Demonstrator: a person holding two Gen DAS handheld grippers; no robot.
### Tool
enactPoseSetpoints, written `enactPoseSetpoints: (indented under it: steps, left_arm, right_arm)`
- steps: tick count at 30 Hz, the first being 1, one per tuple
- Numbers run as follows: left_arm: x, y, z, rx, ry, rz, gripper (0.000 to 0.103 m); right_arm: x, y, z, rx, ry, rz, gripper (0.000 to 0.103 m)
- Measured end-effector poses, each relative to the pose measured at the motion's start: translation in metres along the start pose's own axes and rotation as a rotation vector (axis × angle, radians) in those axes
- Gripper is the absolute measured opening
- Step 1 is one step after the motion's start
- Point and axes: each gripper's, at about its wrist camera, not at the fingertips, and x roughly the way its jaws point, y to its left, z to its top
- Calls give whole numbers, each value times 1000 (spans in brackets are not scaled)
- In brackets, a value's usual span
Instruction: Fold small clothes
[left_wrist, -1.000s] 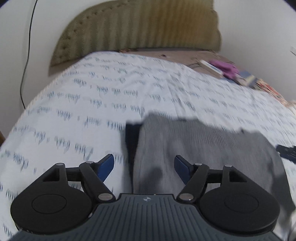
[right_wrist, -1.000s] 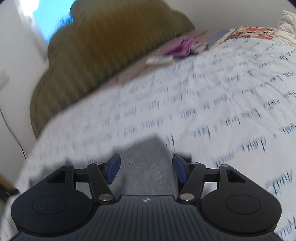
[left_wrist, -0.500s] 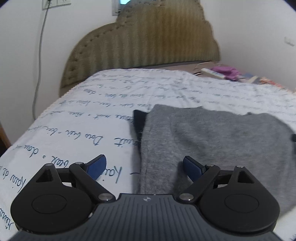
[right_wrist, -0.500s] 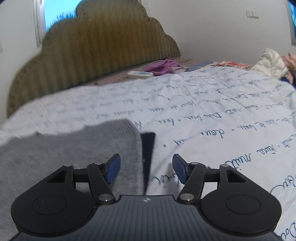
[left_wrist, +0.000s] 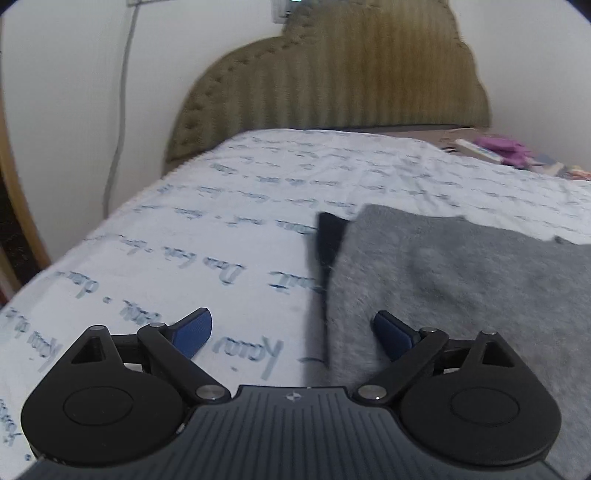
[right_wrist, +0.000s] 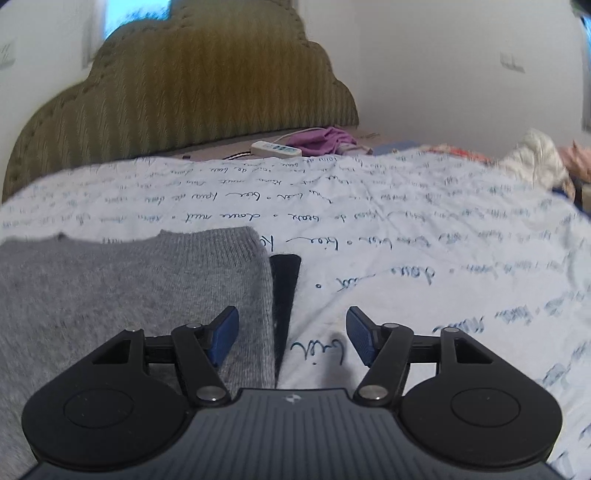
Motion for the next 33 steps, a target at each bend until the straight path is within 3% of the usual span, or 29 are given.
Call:
enactPoseSetpoints:
  steps: [6,9,12,15,17,19,22,26,29,31,33]
  left_arm:
    - [12,-6,10,-3,38,116,94]
    - [13,-9,12,15,31,255,95]
    - [24,0,12,-4,75,382,84]
    - [29,23,13,-116,103,347,84]
    - [29,27,15,-121,108,346,83]
    - [28,26,15,-111,91,351,67]
    - [23,30,17,-102,93,296,60]
    - [15,48,13,-111,104,254,65]
    - [12,50,10,-53,97,230,73]
    - [2,52,10,-36,76,216,83]
    - [-10,57,11,-50,65,161,86]
  right_arm:
    - [-7,8,3,-145,-12,-33,65]
    - [-7,8,3,-164,-7,-29,65]
    - [-6,8,1,-157,0,-26,65]
    - [-6,7,1,-157,-1,-19,65]
    - [-5,8,0,-160,-2,-18,65]
    - [-4,7,0,-159,1,-17,65]
    - [-5,5,0,-174,-2,-22,65]
    - [-5,-2,3,-207,8,-65,65]
    - [-2,-1,3,-200,51,-81,65]
    - [-16,7,4,-203,7,-110,65]
    - [-39,19,8,-201,-61,-88,65]
